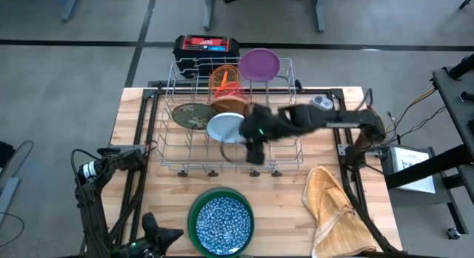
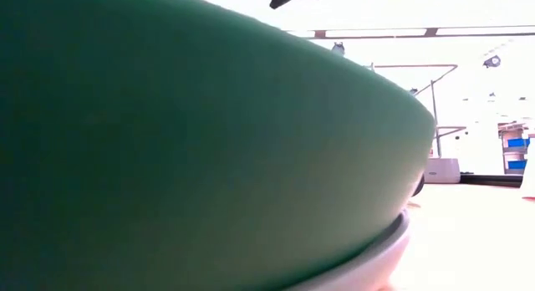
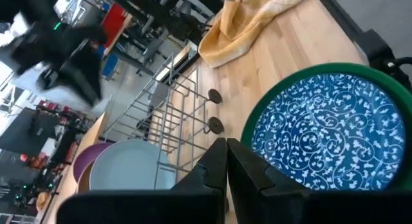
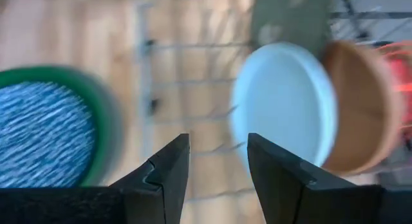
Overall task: Sort dishes
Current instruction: Put the blue patterned plate into the dish rack
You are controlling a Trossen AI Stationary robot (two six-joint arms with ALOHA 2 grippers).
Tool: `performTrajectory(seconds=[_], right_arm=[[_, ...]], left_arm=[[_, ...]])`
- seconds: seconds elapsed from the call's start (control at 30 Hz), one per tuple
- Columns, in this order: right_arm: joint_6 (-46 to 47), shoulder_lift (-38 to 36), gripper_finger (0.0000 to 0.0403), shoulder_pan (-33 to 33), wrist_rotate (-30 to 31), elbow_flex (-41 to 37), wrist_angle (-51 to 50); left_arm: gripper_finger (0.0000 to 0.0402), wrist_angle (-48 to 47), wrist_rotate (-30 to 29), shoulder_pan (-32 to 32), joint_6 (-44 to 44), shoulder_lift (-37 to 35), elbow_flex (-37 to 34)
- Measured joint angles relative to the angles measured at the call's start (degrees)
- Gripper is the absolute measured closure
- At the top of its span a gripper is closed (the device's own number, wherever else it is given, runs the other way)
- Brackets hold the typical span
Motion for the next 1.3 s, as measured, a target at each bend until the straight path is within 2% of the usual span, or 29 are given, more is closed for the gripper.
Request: performTrajectory(seconds=[0.23, 0.3, 0.4, 0.57, 0.67, 0.77, 0.97, 1.17, 1.3], right_arm=[[11.2, -10.8, 0.0263, 9.9, 2.8, -20.6, 10.5], [15.0, -14.3, 0.0260, 12.5, 2.8, -26.0, 14.4], [21.0, -17.5, 0.0254, 16.0, 2.9, -33.1, 19.1], [31.4, -19.5, 0.0246, 20.9, 2.8, -41.8, 27.0], [37.8, -18.4, 0.0243, 23.2, 2.6, -46.5, 32.3], [43.1, -16.8, 0.0238, 24.8, 2.5, -50.8, 40.7], [48.7, -11.5, 0.0226, 25.9, 2.6, -54.7, 55.0], [48.9, -5.0, 0.0216, 25.9, 2.7, -52.8, 56.3], [48.9, -0.5, 0.0215, 26.1, 2.6, -49.9, 56.6]], left_arm=[[0.0401, 0.1, 1.0, 5.0, -3.9, -0.3, 2.4], [0.0401, 1.5, 4.6, 7.2, -4.0, -0.4, 2.6], [0.0401, 4.6, 13.6, 10.5, -3.5, -0.3, 2.5], [0.0401, 14.2, 27.7, 14.0, 3.0, -0.3, 1.3], [0.0401, 19.8, 31.9, 14.3, 6.0, -0.3, -0.4], [0.0401, 24.2, 33.1, 14.3, 5.9, -0.2, -3.1], [0.0401, 38.1, 33.0, 14.5, 6.1, -0.1, -12.8], [0.0401, 51.1, 32.9, 15.1, 6.0, 0.0, -22.1], [0.0401, 52.8, 32.8, 15.1, 2.9, 0.0, -25.2]])
